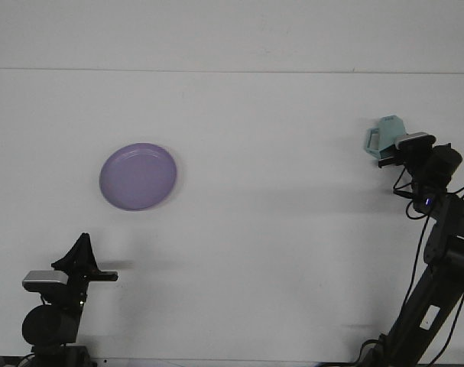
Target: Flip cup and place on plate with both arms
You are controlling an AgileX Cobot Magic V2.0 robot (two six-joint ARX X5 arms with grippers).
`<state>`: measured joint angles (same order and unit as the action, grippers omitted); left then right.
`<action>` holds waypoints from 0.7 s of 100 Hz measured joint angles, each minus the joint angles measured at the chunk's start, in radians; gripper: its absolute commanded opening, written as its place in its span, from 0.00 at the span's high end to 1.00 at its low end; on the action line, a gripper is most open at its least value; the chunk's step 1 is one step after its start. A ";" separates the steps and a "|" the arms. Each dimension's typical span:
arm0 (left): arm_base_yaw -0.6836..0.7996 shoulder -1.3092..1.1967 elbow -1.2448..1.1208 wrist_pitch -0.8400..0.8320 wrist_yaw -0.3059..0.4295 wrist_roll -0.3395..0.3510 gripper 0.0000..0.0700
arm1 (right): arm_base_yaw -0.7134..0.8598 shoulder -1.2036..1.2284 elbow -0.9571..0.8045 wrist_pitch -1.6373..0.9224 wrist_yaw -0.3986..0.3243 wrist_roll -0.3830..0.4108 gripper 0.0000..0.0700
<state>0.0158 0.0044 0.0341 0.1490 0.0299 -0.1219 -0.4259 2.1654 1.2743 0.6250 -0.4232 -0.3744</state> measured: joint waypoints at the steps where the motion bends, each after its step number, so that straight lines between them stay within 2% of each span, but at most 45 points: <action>1: 0.000 0.000 0.000 0.000 0.000 0.000 0.98 | 0.000 -0.002 0.000 -0.005 0.000 0.006 1.00; 24: 0.000 0.000 0.000 0.000 0.000 0.000 0.98 | 0.023 -0.203 -0.006 -0.161 0.015 0.112 1.00; 39: 0.000 0.000 0.000 0.000 0.000 0.000 0.98 | 0.079 -0.407 0.000 -0.346 0.117 0.212 1.00; 55: 0.000 0.000 0.000 0.000 0.000 0.000 0.98 | 0.147 -0.588 0.000 -0.637 0.159 0.325 1.00; 70: 0.000 0.000 0.000 0.000 0.000 0.000 0.98 | 0.233 -0.753 0.000 -0.971 0.162 0.391 1.00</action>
<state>0.0158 0.0044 0.0341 0.1490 0.0299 -0.1223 -0.1932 1.4120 1.2747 -0.3462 -0.2611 0.0170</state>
